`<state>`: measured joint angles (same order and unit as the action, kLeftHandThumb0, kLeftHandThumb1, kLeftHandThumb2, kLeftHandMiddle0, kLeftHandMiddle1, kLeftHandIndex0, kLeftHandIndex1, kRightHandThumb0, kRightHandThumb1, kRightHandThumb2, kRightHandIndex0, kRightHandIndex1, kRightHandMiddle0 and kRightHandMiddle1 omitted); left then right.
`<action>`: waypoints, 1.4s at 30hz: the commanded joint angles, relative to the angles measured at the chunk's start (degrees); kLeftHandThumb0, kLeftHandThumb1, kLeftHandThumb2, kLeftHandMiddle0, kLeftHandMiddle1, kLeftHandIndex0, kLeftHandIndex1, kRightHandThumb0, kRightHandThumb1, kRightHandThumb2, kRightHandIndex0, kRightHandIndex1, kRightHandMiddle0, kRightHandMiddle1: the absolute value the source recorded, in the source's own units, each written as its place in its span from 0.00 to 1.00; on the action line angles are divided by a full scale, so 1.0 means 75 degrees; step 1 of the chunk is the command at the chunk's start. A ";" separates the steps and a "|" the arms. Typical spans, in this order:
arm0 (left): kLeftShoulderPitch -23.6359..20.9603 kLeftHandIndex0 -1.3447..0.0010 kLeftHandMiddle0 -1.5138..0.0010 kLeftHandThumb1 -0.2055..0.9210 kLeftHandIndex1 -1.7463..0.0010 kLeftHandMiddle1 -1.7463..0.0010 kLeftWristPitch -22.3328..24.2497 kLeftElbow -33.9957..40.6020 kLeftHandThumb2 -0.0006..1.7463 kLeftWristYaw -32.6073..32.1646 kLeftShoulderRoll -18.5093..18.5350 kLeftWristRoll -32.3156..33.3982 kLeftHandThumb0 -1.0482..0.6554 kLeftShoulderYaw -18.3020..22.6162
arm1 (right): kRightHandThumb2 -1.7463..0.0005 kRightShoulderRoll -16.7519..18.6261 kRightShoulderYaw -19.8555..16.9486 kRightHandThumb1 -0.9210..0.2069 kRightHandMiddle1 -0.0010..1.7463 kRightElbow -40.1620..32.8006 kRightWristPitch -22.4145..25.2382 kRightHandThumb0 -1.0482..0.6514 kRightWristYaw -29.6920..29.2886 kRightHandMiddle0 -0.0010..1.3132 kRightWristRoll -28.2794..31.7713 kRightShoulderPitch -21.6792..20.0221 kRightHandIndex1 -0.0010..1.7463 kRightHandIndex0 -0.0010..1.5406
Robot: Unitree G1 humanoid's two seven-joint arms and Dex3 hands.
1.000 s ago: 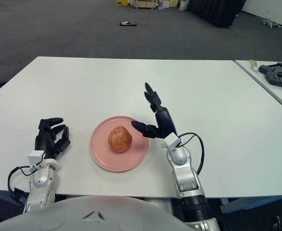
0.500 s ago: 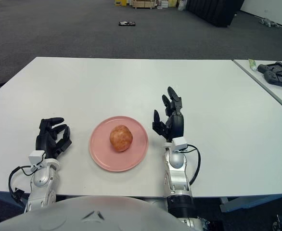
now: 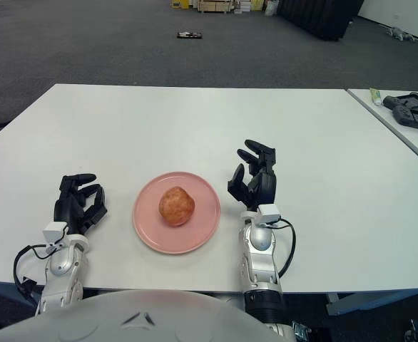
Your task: Put the apple into the plate.
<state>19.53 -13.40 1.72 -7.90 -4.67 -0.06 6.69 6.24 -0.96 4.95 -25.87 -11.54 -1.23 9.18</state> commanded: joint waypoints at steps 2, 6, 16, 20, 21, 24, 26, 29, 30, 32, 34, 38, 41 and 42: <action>-0.0124 0.85 0.68 0.80 0.00 0.16 0.0013 0.0076 0.45 0.0004 0.0000 0.0001 0.61 -0.0032 | 0.57 0.0297 -0.0064 0.07 0.96 0.0015 0.0565 0.41 -0.0398 0.12 -0.0193 0.0185 0.67 0.18; -0.0113 0.84 0.68 0.78 0.00 0.15 0.0082 0.0120 0.46 0.0004 -0.0006 -0.0006 0.61 -0.0044 | 0.67 0.0221 -0.0052 0.02 0.99 0.0196 0.0728 0.41 -0.0622 0.14 -0.0357 0.0178 0.69 0.25; -0.0110 0.85 0.70 0.79 0.00 0.14 -0.0031 0.0084 0.45 0.0088 -0.0031 0.0142 0.61 -0.0029 | 0.59 -0.0052 0.0065 0.12 1.00 0.0335 0.0708 0.40 -0.0570 0.21 -0.0627 0.0144 0.73 0.36; -0.0106 0.86 0.70 0.80 0.00 0.14 0.0008 0.0089 0.45 0.0144 -0.0013 0.0228 0.61 -0.0034 | 0.54 -0.0038 0.0057 0.18 1.00 0.0276 0.0902 0.40 -0.0572 0.24 -0.0675 0.0149 0.75 0.37; -0.0105 0.86 0.70 0.80 0.00 0.13 0.0016 0.0091 0.45 0.0151 -0.0009 0.0238 0.61 -0.0036 | 0.53 -0.0028 0.0052 0.19 1.00 0.0260 0.0946 0.40 -0.0568 0.25 -0.0666 0.0150 0.75 0.38; -0.0101 0.86 0.70 0.80 0.00 0.14 0.0032 0.0093 0.45 0.0160 0.0000 0.0259 0.61 -0.0039 | 0.51 0.0002 0.0043 0.21 1.00 0.0196 0.1099 0.39 -0.0516 0.25 -0.0585 0.0162 0.76 0.39; -0.0090 0.86 0.70 0.80 0.00 0.14 0.0079 0.0111 0.45 0.0153 0.0007 0.0249 0.61 -0.0039 | 0.51 0.0003 0.0046 0.21 1.00 0.0141 0.1246 0.39 -0.0440 0.26 -0.0511 0.0184 0.76 0.39; -0.0082 0.85 0.69 0.80 0.00 0.15 0.0120 0.0125 0.45 0.0120 0.0010 0.0204 0.61 -0.0041 | 0.50 -0.0063 0.0035 0.22 1.00 0.0127 0.1465 0.39 -0.0290 0.26 -0.0438 0.0203 0.76 0.39; -0.0081 0.85 0.69 0.80 0.00 0.15 0.0127 0.0128 0.45 0.0114 0.0010 0.0194 0.61 -0.0041 | 0.50 -0.0076 0.0028 0.22 1.00 0.0124 0.1514 0.39 -0.0256 0.26 -0.0428 0.0206 0.77 0.39; -0.0082 0.86 0.69 0.81 0.00 0.15 0.0089 0.0120 0.44 0.0106 0.0011 0.0169 0.61 -0.0046 | 0.50 -0.0125 0.0016 0.22 1.00 0.0107 0.1728 0.39 -0.0196 0.26 -0.0464 0.0198 0.77 0.39; -0.0088 0.86 0.69 0.82 0.00 0.15 0.0049 0.0106 0.43 0.0114 0.0014 0.0164 0.61 -0.0048 | 0.50 -0.0151 0.0014 0.22 1.00 0.0078 0.1891 0.39 -0.0166 0.26 -0.0509 0.0192 0.77 0.39; -0.0100 0.86 0.70 0.82 0.00 0.15 0.0044 0.0089 0.43 0.0133 0.0026 0.0171 0.61 -0.0048 | 0.50 -0.0148 0.0033 0.23 1.00 -0.0010 0.2037 0.39 -0.0109 0.26 -0.0508 0.0213 0.76 0.39; -0.0108 0.87 0.70 0.82 0.00 0.14 0.0065 0.0072 0.43 0.0154 0.0045 0.0177 0.61 -0.0051 | 0.50 -0.0151 0.0047 0.22 1.00 -0.0082 0.2119 0.39 0.0017 0.26 -0.0427 0.0244 0.76 0.38; -0.0110 0.87 0.70 0.82 0.00 0.14 0.0069 0.0064 0.43 0.0173 0.0059 0.0184 0.61 -0.0053 | 0.50 -0.0159 0.0046 0.22 1.00 -0.0095 0.2131 0.39 0.0068 0.26 -0.0394 0.0250 0.76 0.38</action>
<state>19.54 -12.90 2.07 -7.11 -4.65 1.51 6.54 5.33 -0.59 5.47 -10.80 -11.99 -5.06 10.91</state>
